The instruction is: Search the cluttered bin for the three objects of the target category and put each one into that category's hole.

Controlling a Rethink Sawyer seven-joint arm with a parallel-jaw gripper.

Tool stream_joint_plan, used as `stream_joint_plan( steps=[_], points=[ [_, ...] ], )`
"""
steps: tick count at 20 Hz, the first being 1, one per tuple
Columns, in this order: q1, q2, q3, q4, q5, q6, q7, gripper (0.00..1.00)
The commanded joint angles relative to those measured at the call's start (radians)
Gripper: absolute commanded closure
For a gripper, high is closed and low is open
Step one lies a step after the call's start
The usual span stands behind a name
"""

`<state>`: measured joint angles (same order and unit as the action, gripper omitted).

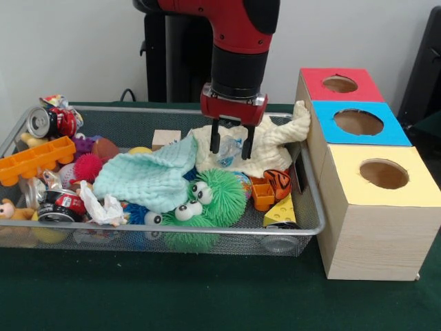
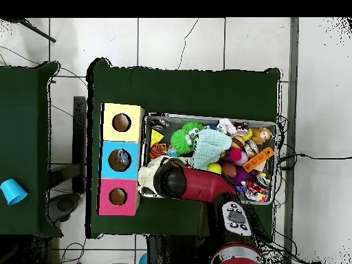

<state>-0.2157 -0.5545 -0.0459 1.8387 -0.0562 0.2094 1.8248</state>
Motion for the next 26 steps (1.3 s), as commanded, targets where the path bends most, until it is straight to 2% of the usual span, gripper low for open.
stream_joint_plan(
  steps=[1, 26],
  points=[
    [-0.035, 0.041, 0.046, 0.033, 0.005, -0.076, 0.163, 0.0],
    [-0.026, 0.037, 0.041, 0.031, 0.014, -0.058, 0.161, 0.0]
  ],
)
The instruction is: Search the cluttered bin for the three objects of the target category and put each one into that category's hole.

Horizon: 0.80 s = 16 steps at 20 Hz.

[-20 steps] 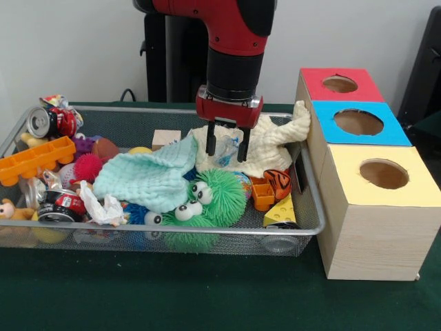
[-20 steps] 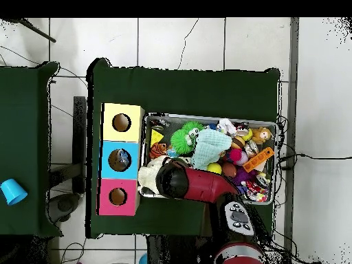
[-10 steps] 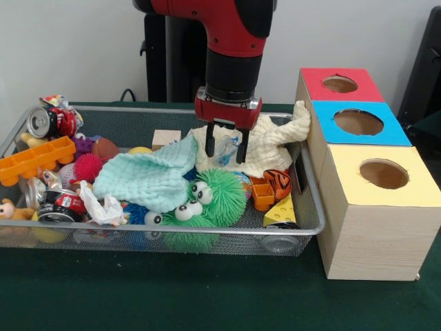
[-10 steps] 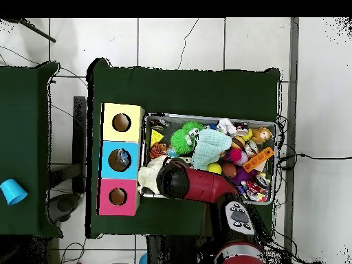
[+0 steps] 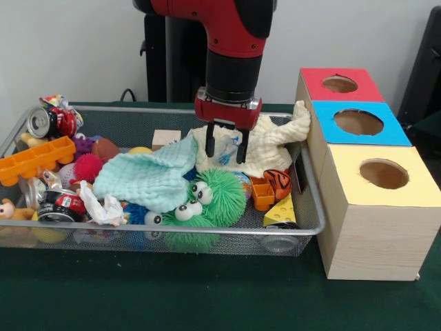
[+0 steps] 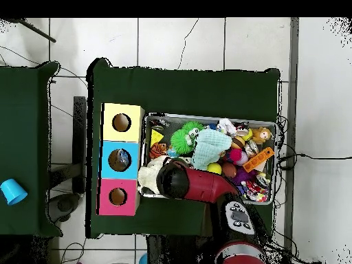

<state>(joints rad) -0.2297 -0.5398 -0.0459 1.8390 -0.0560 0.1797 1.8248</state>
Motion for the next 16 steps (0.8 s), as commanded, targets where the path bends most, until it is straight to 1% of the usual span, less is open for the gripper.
stream_joint_plan(
  steps=[1, 6, 7, 10, 11, 16],
  points=[
    [-0.013, 0.021, 0.042, 0.031, 0.014, -0.027, 0.161, 0.0],
    [-0.012, 0.02, 0.04, 0.032, 0.018, -0.032, 0.167, 0.0],
    [-0.012, 0.02, 0.039, 0.034, 0.02, -0.036, 0.171, 1.0],
    [-0.013, 0.019, 0.042, 0.034, 0.023, -0.028, 0.171, 1.0],
    [-0.014, 0.017, 0.045, 0.028, 0.017, -0.002, 0.153, 1.0],
    [-0.014, 0.014, 0.045, 0.032, 0.021, -0.008, 0.16, 1.0]
  ],
)
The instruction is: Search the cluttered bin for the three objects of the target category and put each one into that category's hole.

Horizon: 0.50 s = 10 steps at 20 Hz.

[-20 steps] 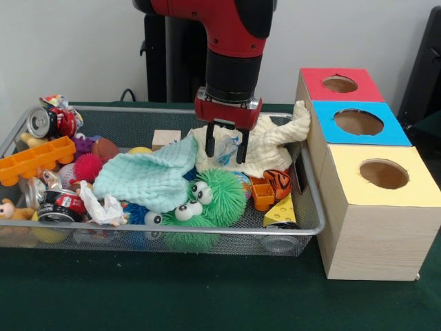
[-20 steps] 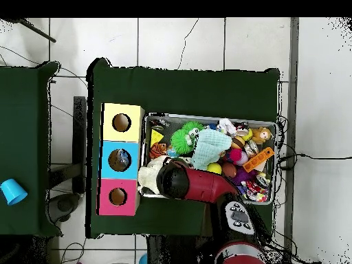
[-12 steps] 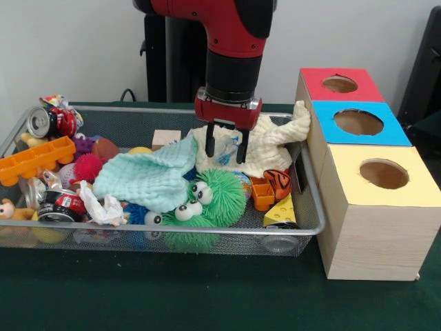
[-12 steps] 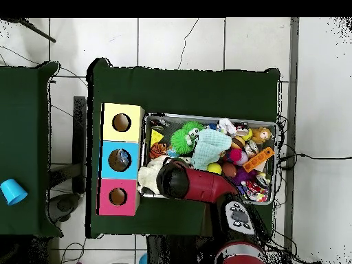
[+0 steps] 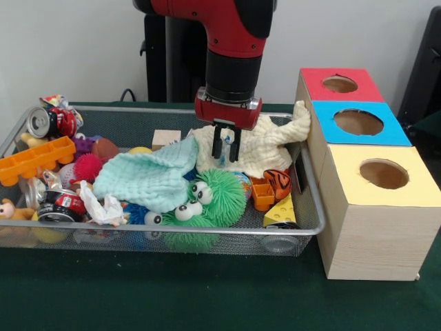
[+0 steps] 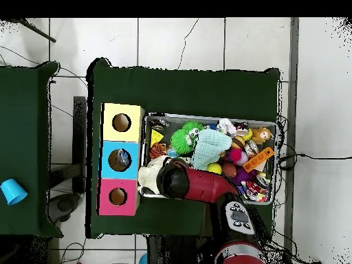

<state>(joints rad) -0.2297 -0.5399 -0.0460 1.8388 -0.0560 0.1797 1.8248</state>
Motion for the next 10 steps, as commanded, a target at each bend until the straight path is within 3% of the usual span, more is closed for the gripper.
stream_joint_plan(
  steps=[1, 10],
  points=[
    [-0.015, 0.011, 0.046, 0.033, 0.022, -0.004, 0.16, 1.0],
    [-0.016, -0.101, 0.05, 0.081, 0.037, 0.094, 0.148, 1.0]
  ],
)
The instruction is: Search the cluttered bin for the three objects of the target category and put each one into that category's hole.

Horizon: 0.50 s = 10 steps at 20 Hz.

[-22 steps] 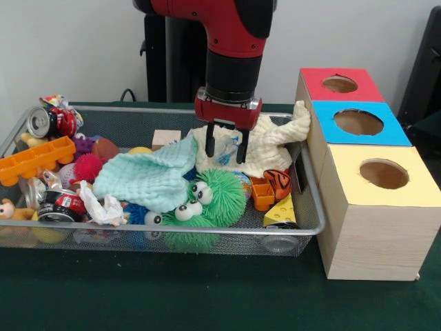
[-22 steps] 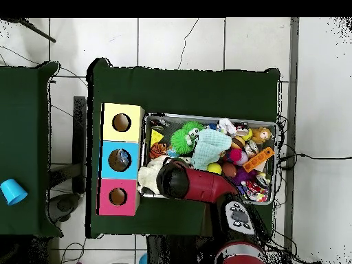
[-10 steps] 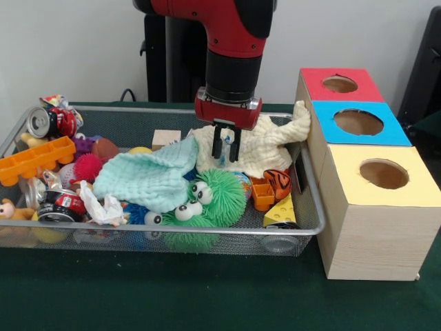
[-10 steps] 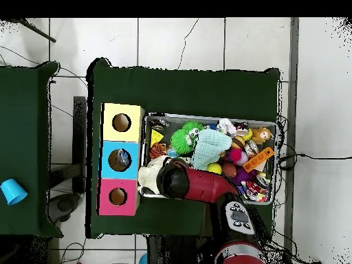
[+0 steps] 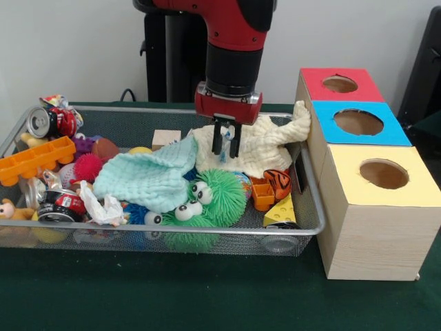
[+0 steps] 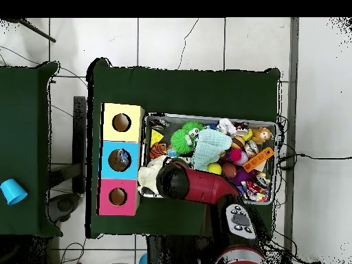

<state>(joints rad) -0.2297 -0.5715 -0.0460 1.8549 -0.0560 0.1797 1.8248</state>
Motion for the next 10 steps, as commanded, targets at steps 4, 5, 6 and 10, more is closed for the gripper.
stream_joint_plan(
  steps=[4, 5, 6, 10],
  points=[
    [-0.009, -0.12, 0.045, 0.074, 0.047, 0.149, 0.141, 1.0],
    [-0.007, -0.126, 0.045, 0.075, 0.048, 0.156, 0.14, 1.0],
    [-0.005, -0.133, 0.045, 0.075, 0.048, 0.163, 0.139, 1.0],
    [0.009, -0.171, 0.044, 0.086, 0.057, 0.189, 0.146, 1.0]
  ],
)
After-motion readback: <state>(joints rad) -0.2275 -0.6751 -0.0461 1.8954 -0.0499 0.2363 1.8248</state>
